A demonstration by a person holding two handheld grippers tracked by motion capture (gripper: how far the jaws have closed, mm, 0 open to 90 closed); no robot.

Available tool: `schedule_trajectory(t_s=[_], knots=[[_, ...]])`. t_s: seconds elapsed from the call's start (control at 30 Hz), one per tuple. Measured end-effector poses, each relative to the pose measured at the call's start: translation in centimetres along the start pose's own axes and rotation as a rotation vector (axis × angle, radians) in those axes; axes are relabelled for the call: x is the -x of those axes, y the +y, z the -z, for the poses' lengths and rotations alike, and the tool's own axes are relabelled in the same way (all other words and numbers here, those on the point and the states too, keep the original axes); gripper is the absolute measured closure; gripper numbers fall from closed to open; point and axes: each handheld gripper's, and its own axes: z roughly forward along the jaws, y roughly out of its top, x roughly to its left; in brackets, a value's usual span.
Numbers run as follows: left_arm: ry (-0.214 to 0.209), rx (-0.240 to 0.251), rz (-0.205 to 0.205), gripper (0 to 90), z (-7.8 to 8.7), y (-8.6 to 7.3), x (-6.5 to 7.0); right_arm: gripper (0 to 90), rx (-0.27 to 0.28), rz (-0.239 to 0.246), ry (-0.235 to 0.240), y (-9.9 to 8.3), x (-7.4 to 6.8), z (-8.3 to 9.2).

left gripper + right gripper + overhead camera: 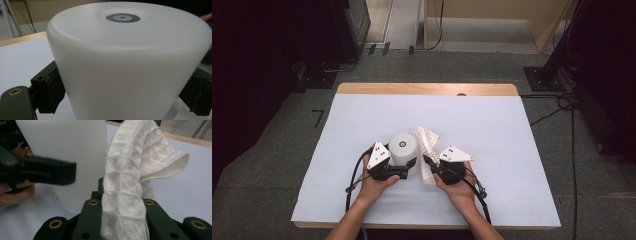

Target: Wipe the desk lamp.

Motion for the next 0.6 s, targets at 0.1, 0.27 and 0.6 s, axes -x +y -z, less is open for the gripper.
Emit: schedule_trajectory(t_s=[0.1, 0.27, 0.6], knots=[[0.013, -0.019, -0.019, 8.6, -0.2, -0.2, 0.1, 79.4, 0.016, -0.006, -0.013, 0.2, 0.3, 0.4], [0.017, -0.061, -0.035, 8.5, -0.6, -0.9, 0.0, 79.4, 0.019, -0.016, -0.029, 0.2, 0.8, 0.8], [0.051, -0.021, -0.023, 0.0, -0.1, -0.8, 0.3, 79.2, 0.014, -0.019, -0.034, 0.0, 1.3, 0.8]])
